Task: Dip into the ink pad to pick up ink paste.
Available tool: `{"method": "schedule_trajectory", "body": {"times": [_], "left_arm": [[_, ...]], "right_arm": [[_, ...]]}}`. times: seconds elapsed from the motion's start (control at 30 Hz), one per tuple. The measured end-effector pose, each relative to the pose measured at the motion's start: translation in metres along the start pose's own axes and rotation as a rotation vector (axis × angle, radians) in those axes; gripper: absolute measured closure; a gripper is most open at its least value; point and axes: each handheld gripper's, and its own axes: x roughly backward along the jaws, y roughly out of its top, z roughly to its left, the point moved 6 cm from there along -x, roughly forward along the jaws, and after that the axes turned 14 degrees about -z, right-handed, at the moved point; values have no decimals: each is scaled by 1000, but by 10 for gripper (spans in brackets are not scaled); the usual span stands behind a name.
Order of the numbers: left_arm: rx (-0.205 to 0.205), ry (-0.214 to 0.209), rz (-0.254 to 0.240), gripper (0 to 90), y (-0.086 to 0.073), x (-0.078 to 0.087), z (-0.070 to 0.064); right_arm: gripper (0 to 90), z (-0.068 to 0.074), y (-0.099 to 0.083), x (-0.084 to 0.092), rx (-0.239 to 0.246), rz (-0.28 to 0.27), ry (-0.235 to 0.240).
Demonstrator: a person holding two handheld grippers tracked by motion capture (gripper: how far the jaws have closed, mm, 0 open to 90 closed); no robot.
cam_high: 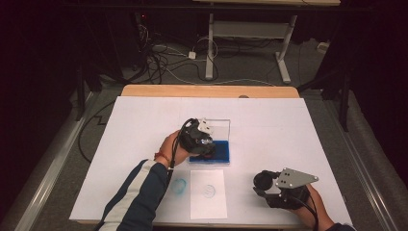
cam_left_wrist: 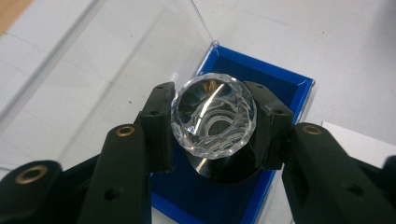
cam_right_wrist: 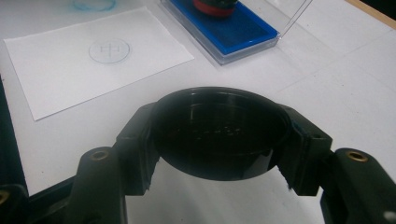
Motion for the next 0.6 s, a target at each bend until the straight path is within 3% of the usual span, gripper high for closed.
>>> {"method": "schedule_trajectory", "body": {"times": [0.3, 0.6], "left_arm": [[-37, 32, -2, 549, 21, 18, 10], [-57, 34, 31, 549, 26, 20, 19]], "right_arm": [[386, 0, 0, 1, -3, -4, 2], [385, -1, -1, 0, -2, -4, 5]]}}
